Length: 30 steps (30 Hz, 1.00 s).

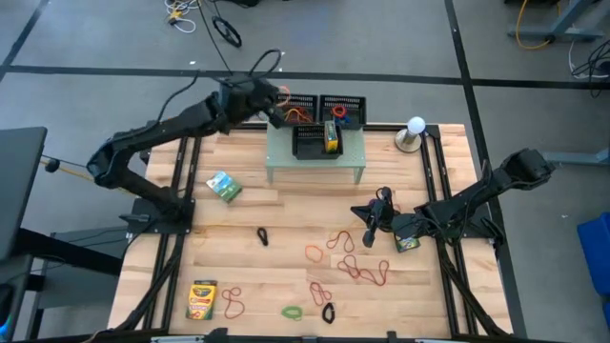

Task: Pick & Place Office Desk Supplies
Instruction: Put the orange rubberband into the top left black bin

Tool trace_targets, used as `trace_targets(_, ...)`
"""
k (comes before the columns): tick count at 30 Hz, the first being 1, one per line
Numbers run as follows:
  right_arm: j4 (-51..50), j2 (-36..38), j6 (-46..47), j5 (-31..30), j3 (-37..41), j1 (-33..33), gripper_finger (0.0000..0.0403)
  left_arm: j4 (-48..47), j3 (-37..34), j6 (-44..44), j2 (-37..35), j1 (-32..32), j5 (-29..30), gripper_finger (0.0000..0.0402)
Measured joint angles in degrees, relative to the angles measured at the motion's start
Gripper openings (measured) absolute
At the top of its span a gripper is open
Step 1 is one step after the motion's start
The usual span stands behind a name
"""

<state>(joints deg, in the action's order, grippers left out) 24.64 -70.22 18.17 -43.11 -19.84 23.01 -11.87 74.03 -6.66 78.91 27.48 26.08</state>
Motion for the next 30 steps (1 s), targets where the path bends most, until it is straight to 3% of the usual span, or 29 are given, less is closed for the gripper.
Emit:
trace_targets(11,0.0,0.0,0.0,0.0,0.0,0.0,0.0023,8.3,0.2,-0.1,11.0,6.5,-8.1,0.0007)
trace_targets(19,0.0,0.0,0.0,0.0,0.0,0.0,0.0023,8.9,0.1,-0.4,16.0,7.5,-8.5,0.0012)
trace_targets(30,0.0,0.0,0.0,0.0,0.0,0.0,0.0023,5.2,0.1,-1.0,11.5,6.2,-9.8,0.0134)
